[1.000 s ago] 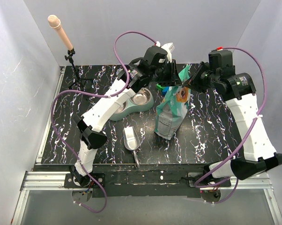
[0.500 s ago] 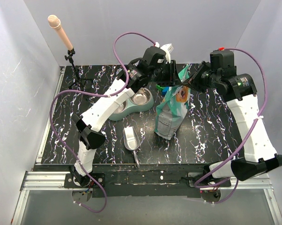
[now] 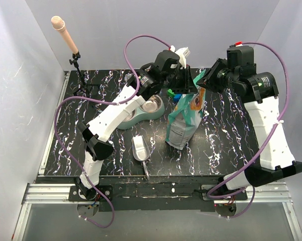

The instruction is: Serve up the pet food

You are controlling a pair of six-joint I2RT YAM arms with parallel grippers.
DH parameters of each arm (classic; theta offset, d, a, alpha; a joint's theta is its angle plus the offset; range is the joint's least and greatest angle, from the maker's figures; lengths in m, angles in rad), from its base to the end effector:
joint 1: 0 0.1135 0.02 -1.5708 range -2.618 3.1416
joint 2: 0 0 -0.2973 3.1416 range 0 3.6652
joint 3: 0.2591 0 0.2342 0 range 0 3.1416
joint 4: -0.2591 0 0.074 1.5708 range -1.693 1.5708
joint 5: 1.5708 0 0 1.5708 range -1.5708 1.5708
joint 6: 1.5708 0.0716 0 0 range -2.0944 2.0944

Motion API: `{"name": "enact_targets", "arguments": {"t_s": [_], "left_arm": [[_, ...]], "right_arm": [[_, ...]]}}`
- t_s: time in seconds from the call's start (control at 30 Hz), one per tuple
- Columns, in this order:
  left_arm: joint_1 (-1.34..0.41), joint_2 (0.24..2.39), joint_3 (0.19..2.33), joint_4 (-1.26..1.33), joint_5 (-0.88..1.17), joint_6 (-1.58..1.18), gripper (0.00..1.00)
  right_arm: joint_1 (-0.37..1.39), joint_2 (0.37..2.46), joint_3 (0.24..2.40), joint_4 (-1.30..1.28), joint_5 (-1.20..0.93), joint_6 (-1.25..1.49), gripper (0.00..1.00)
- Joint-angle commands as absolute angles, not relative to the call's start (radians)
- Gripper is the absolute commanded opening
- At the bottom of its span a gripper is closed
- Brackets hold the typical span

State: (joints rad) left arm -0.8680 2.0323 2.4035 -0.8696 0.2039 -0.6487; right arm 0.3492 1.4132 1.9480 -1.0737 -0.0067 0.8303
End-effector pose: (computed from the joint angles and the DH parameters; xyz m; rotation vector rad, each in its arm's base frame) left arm 0.2915 -0.3666 0.4488 0.3839 2.2316 -1.0916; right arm 0.2465 0.0903 0.4994 0.5182 2.1298 0.6975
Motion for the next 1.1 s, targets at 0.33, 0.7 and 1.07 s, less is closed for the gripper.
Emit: {"name": "enact_targets", "arguments": {"t_s": [0.33,0.7,1.07], "left_arm": [[-0.877,2.016,2.421,-0.856,0.206,-0.655,0.0],[-0.876,2.017,2.453,-0.873,0.163,-0.71,0.0],[-0.876,2.023,2.517,-0.922,0.058,-0.71,0.0]], "right_arm": [[0.351,1.382,1.919,-1.122,-0.042,0.661,0.31],[0.351,1.376,1.862,-1.072,-0.067,0.715,0.23],[0.382,1.328,1.698,-0.984,0.136,0.749,0.01]]}}
